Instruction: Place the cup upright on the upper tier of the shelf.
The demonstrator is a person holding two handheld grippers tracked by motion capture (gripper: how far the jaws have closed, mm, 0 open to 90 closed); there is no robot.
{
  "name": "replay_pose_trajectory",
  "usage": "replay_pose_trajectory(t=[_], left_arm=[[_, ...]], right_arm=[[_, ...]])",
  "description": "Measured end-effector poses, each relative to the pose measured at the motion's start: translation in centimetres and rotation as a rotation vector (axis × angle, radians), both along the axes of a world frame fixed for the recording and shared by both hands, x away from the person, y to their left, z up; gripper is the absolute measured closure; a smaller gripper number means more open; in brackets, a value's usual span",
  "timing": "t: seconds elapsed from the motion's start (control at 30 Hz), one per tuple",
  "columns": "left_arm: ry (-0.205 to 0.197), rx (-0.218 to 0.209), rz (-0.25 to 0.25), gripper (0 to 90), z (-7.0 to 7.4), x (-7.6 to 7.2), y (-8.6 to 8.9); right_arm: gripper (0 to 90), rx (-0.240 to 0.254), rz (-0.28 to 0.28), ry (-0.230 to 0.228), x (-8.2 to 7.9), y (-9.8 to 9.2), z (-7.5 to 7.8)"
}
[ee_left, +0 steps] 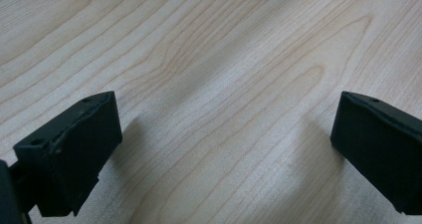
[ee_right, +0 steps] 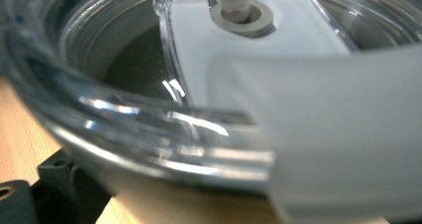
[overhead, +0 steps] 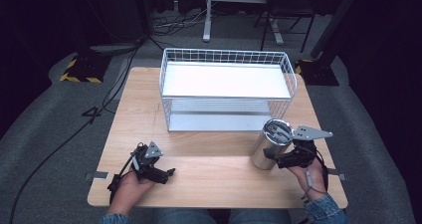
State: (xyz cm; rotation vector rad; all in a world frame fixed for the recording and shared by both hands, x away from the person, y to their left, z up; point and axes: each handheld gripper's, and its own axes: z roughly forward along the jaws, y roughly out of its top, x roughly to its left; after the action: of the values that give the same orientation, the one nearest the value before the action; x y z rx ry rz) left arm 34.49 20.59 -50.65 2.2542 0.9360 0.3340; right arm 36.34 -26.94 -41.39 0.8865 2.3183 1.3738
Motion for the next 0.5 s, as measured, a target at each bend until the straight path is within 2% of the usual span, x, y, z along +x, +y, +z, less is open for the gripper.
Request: replay_pose_trajectory(t=[0.3,0.5], left_arm=[[0.001,0.000,-0.001,0.2,0.0,0.0,0.0],[0.000,0.000,0.000,0.2,0.0,0.0,0.0]], right_arm=[[3.5,-0.012,0.024,0.002,0.5,0.2,2.3],[3.5,-0.021,0.037,-0.015,0.7,0.4,3.9]])
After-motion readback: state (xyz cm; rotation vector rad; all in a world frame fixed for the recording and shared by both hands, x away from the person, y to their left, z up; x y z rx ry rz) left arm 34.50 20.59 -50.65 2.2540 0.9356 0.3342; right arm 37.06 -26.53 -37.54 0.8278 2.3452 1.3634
